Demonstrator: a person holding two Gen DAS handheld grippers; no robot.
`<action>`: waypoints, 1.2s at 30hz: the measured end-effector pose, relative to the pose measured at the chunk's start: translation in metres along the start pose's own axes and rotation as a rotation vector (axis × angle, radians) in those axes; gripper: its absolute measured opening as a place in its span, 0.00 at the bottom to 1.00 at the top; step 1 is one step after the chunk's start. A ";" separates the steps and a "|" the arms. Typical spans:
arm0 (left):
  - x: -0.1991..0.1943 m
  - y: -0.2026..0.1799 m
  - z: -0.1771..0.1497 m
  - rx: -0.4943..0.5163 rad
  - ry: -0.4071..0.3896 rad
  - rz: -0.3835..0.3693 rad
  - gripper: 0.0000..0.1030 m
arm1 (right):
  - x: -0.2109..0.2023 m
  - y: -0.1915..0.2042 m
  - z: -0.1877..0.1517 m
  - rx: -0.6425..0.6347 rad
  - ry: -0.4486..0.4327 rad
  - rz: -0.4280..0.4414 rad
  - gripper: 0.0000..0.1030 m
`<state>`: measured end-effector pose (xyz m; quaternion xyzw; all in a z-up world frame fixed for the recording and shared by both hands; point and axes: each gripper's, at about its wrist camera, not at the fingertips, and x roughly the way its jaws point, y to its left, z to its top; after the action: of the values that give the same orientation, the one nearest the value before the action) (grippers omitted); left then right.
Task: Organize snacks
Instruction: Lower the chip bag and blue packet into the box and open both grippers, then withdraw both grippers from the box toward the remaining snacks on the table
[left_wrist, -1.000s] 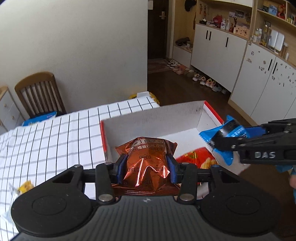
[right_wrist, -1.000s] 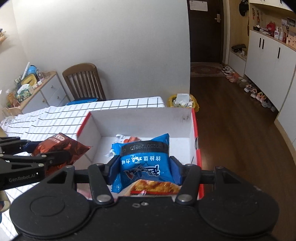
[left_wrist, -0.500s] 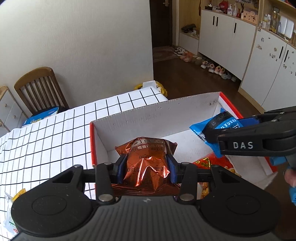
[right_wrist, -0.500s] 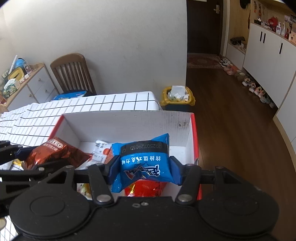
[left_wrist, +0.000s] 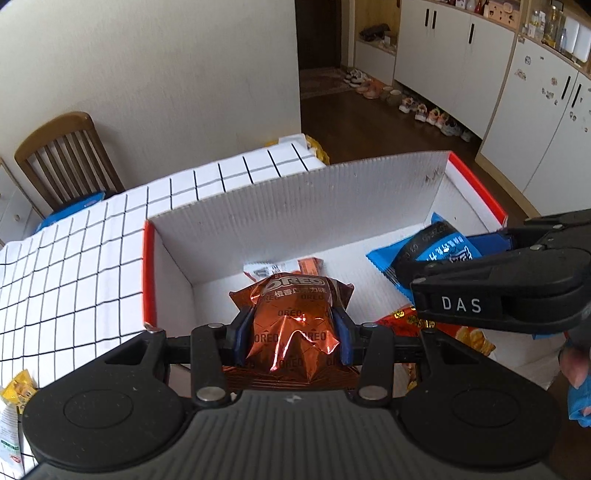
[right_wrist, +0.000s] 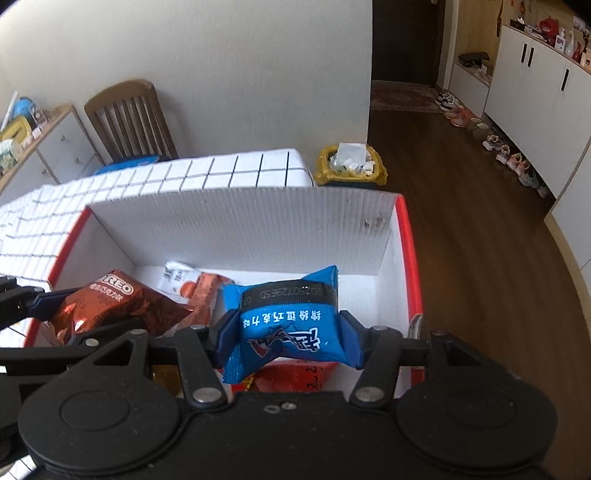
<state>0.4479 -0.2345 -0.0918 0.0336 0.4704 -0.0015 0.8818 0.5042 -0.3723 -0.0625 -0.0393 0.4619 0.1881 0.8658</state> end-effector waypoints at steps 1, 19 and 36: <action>0.001 -0.001 -0.001 0.005 0.003 0.000 0.43 | 0.001 0.000 -0.001 -0.002 0.001 -0.002 0.55; -0.014 -0.001 -0.012 -0.029 -0.008 -0.015 0.62 | -0.018 -0.002 -0.007 0.019 -0.025 0.004 0.67; -0.084 0.013 -0.029 -0.054 -0.121 -0.026 0.62 | -0.087 0.014 -0.020 -0.032 -0.132 0.068 0.74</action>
<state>0.3778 -0.2224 -0.0373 0.0032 0.4165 -0.0024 0.9091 0.4400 -0.3891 -0.0014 -0.0249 0.4017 0.2269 0.8869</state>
